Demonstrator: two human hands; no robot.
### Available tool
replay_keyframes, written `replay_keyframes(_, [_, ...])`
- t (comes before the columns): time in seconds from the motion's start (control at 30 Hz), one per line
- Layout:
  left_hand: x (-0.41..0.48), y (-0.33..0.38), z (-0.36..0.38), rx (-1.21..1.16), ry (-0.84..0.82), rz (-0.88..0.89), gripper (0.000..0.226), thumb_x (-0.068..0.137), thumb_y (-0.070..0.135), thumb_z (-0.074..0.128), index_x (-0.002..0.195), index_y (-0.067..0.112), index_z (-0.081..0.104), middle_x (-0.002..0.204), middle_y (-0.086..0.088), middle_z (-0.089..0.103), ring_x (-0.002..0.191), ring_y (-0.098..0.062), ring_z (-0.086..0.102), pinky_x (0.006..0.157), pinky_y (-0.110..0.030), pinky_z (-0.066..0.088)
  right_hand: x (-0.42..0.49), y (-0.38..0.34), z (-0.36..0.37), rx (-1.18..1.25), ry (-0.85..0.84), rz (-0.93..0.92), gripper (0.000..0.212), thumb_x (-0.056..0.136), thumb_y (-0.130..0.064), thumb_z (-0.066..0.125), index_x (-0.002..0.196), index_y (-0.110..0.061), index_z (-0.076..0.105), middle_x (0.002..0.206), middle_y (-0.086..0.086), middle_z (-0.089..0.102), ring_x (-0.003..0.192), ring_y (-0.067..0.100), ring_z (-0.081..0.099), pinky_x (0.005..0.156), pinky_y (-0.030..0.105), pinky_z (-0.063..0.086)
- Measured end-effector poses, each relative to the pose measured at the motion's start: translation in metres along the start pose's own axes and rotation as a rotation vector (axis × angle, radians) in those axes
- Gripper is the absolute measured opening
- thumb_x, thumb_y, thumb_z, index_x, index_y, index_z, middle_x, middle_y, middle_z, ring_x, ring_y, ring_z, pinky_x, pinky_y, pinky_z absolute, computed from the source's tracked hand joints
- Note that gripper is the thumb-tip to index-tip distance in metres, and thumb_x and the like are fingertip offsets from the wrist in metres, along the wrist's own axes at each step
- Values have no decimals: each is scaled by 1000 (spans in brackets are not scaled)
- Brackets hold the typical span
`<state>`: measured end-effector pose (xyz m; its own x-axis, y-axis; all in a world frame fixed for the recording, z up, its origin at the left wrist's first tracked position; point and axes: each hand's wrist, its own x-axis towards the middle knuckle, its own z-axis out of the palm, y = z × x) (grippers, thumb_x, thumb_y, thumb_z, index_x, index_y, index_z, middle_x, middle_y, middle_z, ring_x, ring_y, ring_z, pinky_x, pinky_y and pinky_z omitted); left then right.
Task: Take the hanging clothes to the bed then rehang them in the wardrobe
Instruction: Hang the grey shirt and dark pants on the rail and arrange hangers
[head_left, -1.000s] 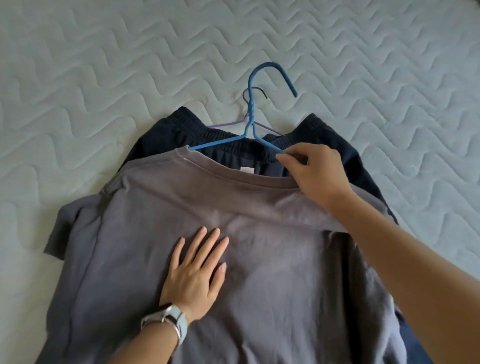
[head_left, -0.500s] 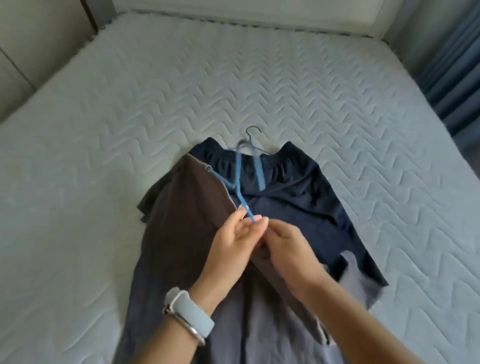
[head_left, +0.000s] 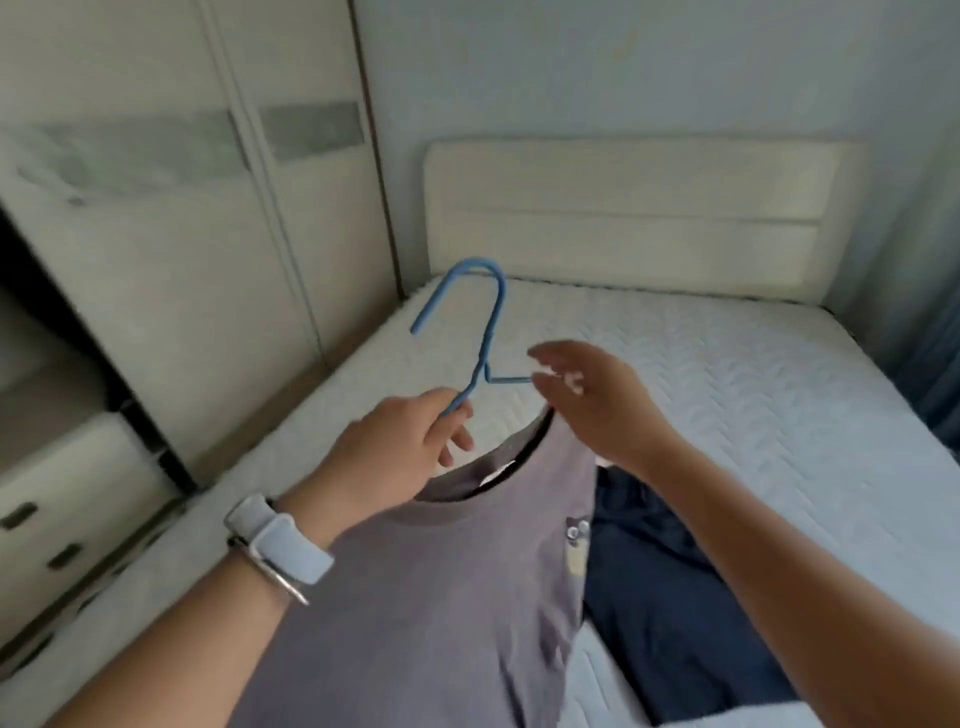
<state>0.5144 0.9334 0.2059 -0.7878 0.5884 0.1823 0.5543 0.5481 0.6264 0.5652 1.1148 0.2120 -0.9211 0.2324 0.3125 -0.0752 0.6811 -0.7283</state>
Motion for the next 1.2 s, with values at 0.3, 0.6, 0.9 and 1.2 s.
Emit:
replay_keyframes(0.3, [-127,29,-173,26,460,56,25,92,14,49,86,36,61,64,24,65,43,-3,46,48,-5,37,-12,-187,2,-54,-195,-480,12,90,-31,53,82,-31,61,60,-11,58,48,-6,51,55,10,38])
replay_keyframes(0.6, [-284,-46,-285,227,742,-188,18,92,26,49,95,21,67,52,22,58,54,11,53,51,-1,36,-31,-327,106,29,-173,-668,20,91,-33,51,86,-24,69,57,-11,52,55,6,48,59,24,37])
replay_keyframes(0.9, [-418,-155,-413,407,847,-322,22,89,27,54,100,16,69,87,3,70,79,-9,62,75,-27,48,-44,-472,262,156,-259,-792,17,91,-30,53,83,-24,66,60,-10,54,50,-9,48,56,4,37])
replay_keyframes(1.2, [-440,-255,-491,598,846,-354,28,89,28,53,108,12,67,86,-6,69,69,-13,58,56,-15,37,-15,-532,395,232,-359,-773,20,93,-27,51,92,-19,69,60,-5,50,48,0,42,49,4,35])
